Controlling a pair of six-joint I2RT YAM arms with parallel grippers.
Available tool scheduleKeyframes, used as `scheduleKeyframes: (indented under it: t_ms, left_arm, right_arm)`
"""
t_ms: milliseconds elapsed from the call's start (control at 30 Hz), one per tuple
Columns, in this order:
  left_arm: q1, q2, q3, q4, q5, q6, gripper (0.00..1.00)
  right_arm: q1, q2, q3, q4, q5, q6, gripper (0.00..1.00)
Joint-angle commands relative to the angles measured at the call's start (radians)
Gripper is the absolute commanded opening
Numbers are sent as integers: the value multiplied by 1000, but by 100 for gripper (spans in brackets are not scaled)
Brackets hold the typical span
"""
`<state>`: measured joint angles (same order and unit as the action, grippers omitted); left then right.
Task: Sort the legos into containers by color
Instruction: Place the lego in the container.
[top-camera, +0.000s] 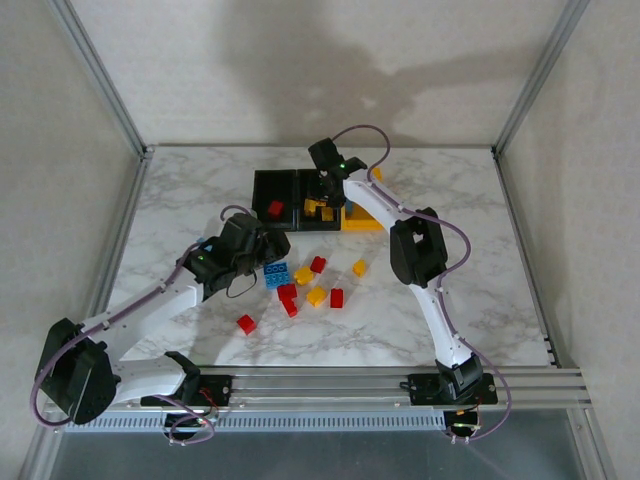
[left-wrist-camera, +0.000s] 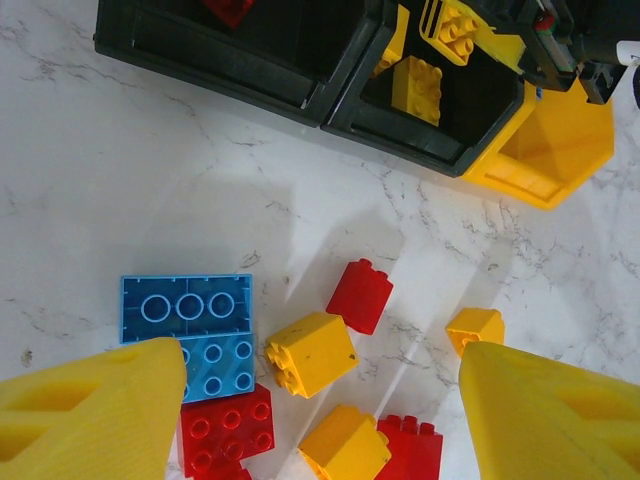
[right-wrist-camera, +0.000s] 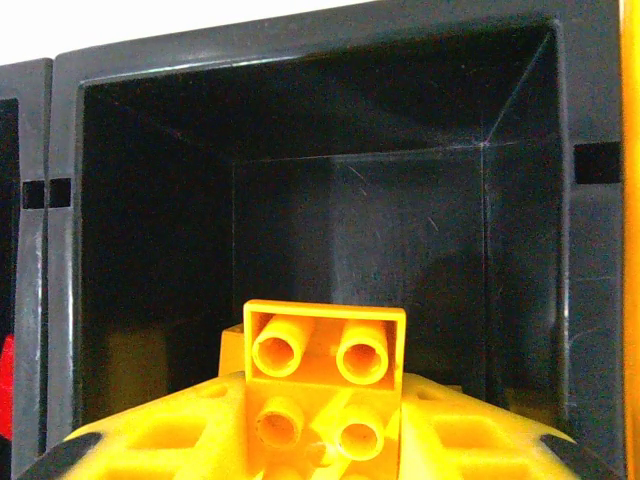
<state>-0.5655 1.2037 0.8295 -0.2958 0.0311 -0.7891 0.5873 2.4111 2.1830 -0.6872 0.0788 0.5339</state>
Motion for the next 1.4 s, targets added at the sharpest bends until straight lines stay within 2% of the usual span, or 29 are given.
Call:
scheduleKeyframes:
  t_ms: [0,267,500,833,1033,1200,1367]
  left_arm:
    - [10,-20,-16,7,9,-4,73]
    - [9,-27,-17,2,6,-3,73]
    - [9,-29,-17,2,7,-4,73]
    - [10,-33,-15,-2,6,-7,73]
    - [9,-42,-12,-4,18,-6,73]
    - [3,-50,-12,-13,22,-17,73]
    - [-9,-50,-10,-18,16,-24,73]
  right_arm:
    - [4,25,32,-38,38,-14,36]
    - [8,22,27,-37,49,-12,37]
    - [16,17,37,-44,61,-6,47]
    - [38,-105,2,-6,56,-15,48]
    - [64,-293,-189,76,72,-23,49]
    - [72,-522,-484,184,72,-16,54]
    - [72,-728,-755,225,62,2,54]
